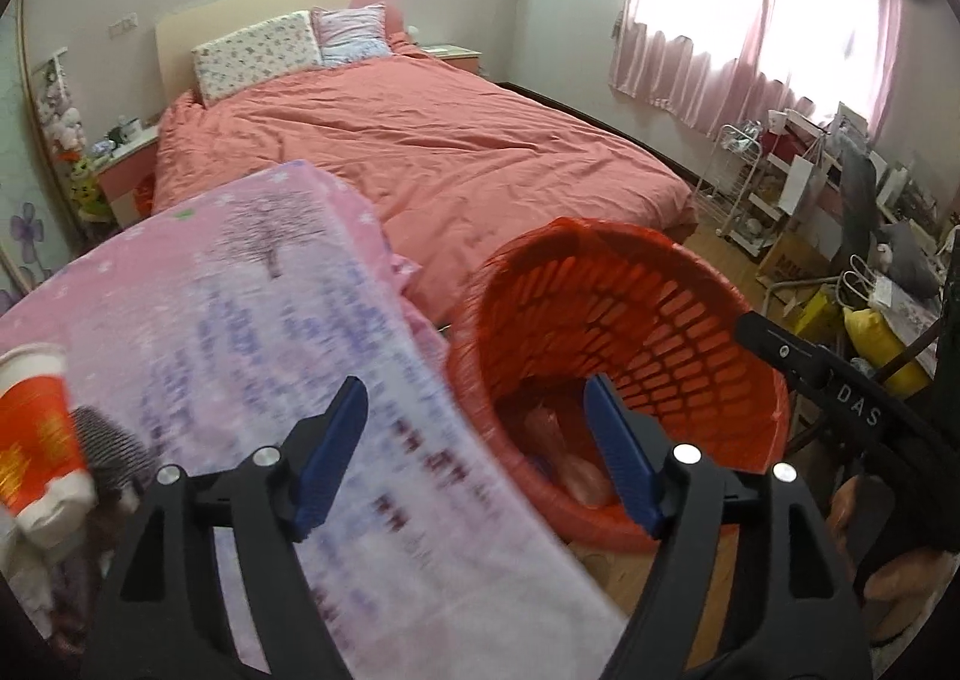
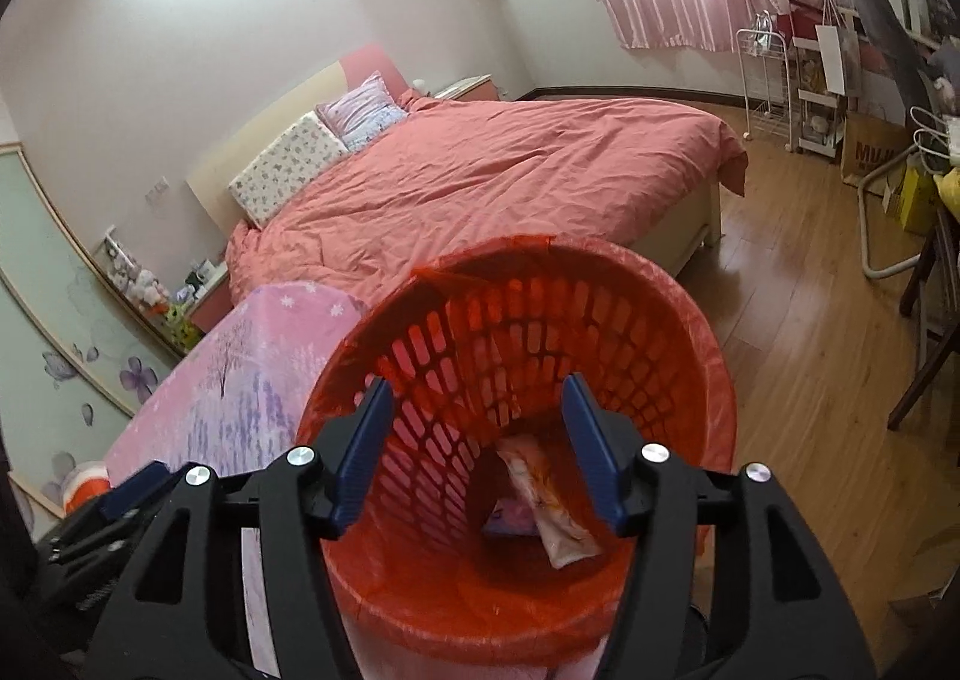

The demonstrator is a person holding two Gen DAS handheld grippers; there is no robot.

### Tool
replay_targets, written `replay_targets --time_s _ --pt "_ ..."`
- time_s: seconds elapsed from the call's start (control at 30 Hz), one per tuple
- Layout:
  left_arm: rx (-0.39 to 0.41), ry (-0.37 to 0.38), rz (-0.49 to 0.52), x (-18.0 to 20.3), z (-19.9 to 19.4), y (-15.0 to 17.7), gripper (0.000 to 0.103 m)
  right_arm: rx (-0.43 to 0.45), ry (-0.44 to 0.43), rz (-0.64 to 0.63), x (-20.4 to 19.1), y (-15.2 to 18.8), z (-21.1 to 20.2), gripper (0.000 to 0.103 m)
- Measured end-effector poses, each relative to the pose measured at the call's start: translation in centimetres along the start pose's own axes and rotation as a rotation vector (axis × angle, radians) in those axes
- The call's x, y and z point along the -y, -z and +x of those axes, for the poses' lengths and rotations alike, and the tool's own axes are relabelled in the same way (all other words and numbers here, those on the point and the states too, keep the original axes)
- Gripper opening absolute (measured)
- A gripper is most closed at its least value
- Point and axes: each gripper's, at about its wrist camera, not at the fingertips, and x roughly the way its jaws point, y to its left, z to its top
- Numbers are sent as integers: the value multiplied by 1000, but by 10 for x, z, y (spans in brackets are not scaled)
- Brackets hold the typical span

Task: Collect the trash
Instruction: 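Carry both items to the orange basket and open both tools to drop them, then grasp the crumpled tissue with the left tool while the right tool grasps the blue-green cloth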

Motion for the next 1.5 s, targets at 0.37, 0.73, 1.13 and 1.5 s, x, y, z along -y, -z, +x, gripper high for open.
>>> replay_targets --time_s 0.37,0.73,1.13,1.5 --pt "57 -134 -29 -61 -90 57 77 -15 -29 -145 -56 29 -31 59" --pt "57 -331 -226 -175 -144 104 77 -127 -118 -301 -123 90 -33 59" --pt "-39 -324 -290 -221 -104 108 33 -188 -185 -361 -173 125 -39 59" --pt "38 -414 -396 -277 -159 128 30 -309 -301 -391 -234 162 -21 64"
